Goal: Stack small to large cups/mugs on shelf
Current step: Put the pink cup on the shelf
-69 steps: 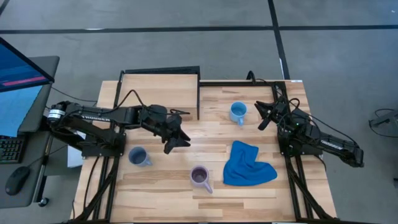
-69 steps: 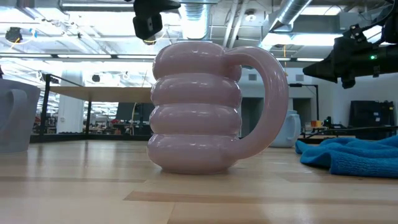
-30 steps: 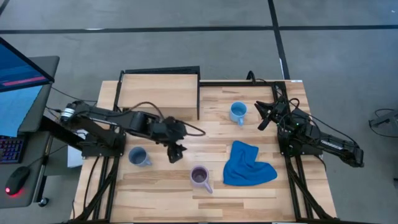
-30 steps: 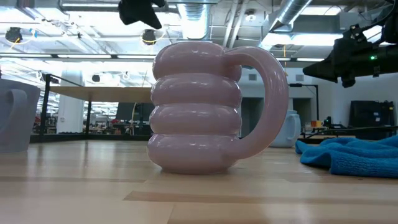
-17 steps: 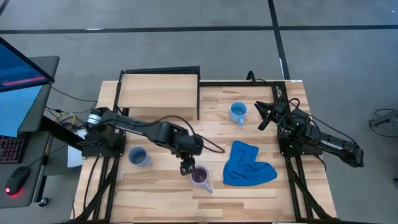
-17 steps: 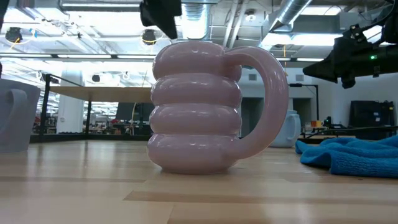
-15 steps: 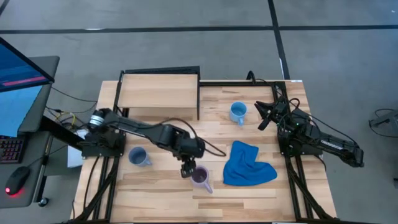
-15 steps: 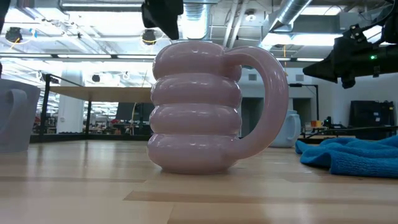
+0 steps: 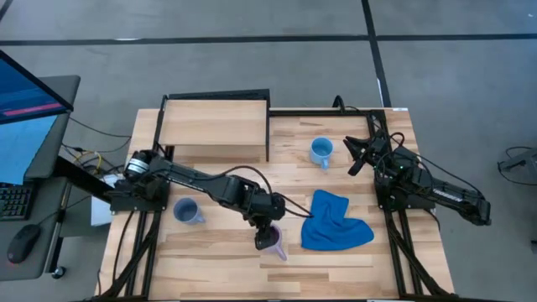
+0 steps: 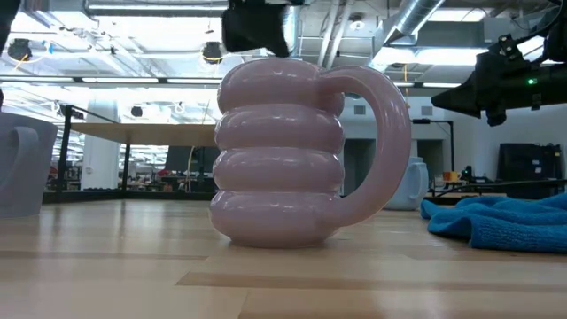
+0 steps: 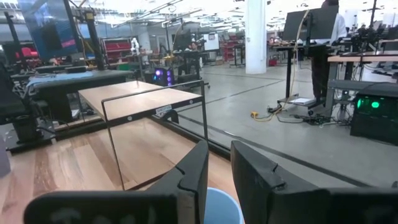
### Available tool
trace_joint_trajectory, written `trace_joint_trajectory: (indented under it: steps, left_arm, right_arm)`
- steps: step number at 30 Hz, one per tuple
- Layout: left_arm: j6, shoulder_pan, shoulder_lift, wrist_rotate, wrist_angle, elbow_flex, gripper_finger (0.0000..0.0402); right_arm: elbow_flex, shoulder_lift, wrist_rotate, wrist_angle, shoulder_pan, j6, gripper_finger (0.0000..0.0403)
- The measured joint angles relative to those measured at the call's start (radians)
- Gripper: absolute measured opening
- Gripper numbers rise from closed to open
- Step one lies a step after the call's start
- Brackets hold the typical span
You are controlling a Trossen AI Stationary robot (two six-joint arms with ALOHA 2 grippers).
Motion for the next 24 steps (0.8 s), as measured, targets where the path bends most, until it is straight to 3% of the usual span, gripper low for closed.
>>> trace_joint_trajectory:
  steps: [19,24]
  left_arm:
    - [0.071,0.007,-0.004,-0.015,-0.004,0.000,0.0234]
    - [0.059,0.004,-0.004,-0.045,-0.025,0.000,0.0234]
  right_arm:
    - [0.000,0.000,-0.001,-0.001,0.000,0.003,0.0093]
    - [0.000,0.000,-0.001,-0.001,0.000,0.088,0.0093]
